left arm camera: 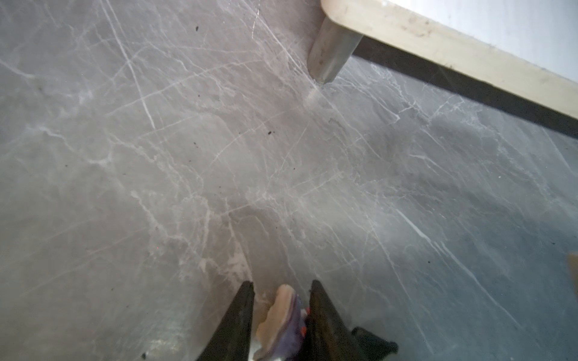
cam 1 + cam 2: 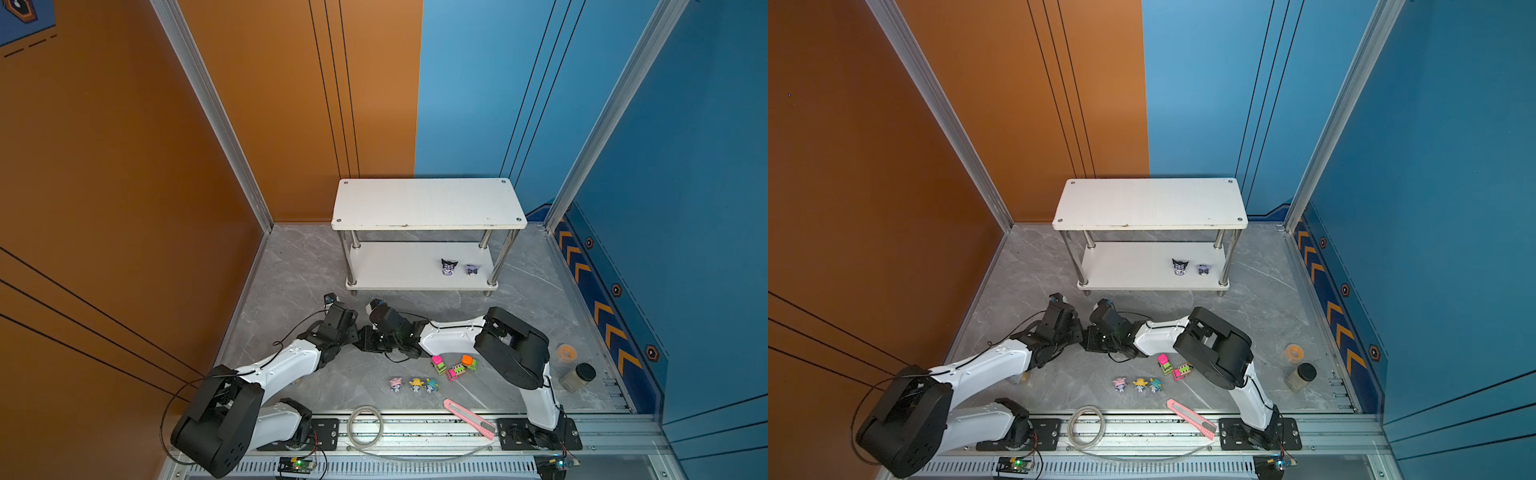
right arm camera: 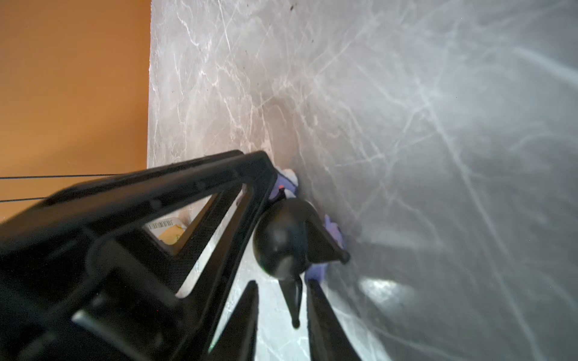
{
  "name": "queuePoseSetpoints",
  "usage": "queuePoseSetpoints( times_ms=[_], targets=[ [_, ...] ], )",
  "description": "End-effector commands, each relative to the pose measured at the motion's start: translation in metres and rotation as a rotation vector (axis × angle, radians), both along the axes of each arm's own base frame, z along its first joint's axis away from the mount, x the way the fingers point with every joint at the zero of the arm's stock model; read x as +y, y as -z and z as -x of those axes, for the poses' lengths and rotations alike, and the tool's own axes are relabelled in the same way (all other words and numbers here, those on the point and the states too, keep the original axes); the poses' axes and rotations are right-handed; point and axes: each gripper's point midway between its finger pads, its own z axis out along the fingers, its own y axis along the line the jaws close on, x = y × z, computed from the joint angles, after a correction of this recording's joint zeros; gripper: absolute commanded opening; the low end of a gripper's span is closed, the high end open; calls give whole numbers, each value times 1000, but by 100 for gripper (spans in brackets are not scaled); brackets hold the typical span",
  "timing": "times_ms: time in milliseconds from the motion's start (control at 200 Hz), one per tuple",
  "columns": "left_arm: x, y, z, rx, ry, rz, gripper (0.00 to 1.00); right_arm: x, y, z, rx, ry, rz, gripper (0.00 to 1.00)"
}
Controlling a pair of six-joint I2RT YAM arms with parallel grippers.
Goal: Organize plastic toys on shelves
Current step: Pick up the plastic toy from the center of the table.
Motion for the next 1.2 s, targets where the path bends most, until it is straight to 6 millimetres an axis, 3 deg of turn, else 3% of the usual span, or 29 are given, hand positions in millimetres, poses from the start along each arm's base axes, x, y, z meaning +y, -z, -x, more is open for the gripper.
queuePoseSetpoints(
  times_ms=[0,245,416,461,531,591,676,811,981,1191],
  targets=[
    [3,8,4,20,-11,6,33,-11,17,6,29,18,54,29],
    [2,10,6,23,-8,11,32,-10,18,-3,24,50,28,5],
    [1,1,7,4,-1,25,35,-14,14,-7,50,56,-4,0],
    [1,-6,7,-15,-2,29,42,-16,12,-6,63,47,-5,0],
    [2,-22,7,-57,3,35,64,-18,5,-5,90,26,-7,0],
    [5,-38,9,-97,7,32,74,-21,-2,-4,109,8,2,0],
    [9,-62,13,-169,14,30,85,-32,-10,-2,136,-16,49,0],
    [11,-80,26,-207,50,17,92,-51,-23,0,172,-48,117,0],
    [-10,-73,33,-188,155,-25,96,-84,-45,1,166,-82,255,0],
    [-46,-64,38,-189,292,-122,99,-123,-56,7,185,-98,382,0]
  ],
)
